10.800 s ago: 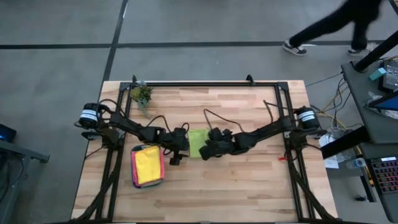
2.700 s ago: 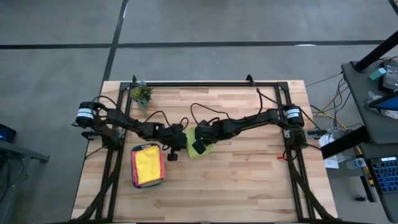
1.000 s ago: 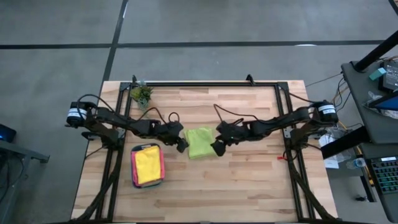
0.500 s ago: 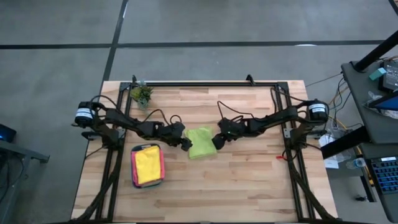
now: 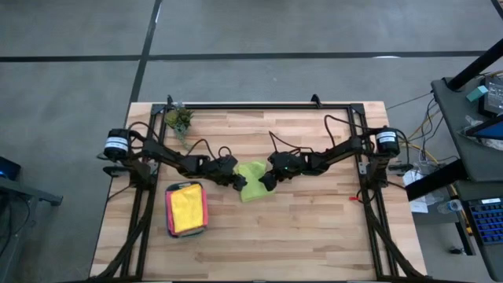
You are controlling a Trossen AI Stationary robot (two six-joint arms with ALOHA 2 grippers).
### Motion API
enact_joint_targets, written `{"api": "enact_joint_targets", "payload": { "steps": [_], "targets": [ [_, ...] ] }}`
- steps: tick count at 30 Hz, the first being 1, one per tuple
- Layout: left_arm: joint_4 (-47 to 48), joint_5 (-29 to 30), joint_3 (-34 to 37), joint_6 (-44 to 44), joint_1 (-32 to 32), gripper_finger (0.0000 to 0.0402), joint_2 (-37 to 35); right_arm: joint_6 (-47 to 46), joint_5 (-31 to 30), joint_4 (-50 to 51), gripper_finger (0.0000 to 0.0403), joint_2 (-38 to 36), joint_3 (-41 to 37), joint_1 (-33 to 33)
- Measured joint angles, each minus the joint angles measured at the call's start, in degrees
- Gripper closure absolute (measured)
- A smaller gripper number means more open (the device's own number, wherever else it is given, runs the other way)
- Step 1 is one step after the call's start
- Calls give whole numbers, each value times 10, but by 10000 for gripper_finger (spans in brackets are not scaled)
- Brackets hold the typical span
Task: Fold microfiber towels
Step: Put the green microfiber cloth into the blue bin
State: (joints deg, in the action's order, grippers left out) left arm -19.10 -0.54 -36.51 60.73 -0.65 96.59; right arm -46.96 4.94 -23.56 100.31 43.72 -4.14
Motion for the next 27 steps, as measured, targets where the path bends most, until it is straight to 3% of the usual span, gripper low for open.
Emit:
{"api": "enact_joint_targets", "payload": {
  "steps": [10,15,22,27],
  "targets": [
    [-13,10,-1,-56,1,392,0,2,0,-29,365,-7,0,7],
    [-3,6,1,-70,9,398,-40,4,-3,-44,387,-31,0,29],
    [167,-6,-11,-62,35,399,-191,-3,-29,-102,388,-68,8,74],
    [243,-7,-21,-23,58,400,-301,27,-40,-92,389,-64,69,97]
  ]
}}
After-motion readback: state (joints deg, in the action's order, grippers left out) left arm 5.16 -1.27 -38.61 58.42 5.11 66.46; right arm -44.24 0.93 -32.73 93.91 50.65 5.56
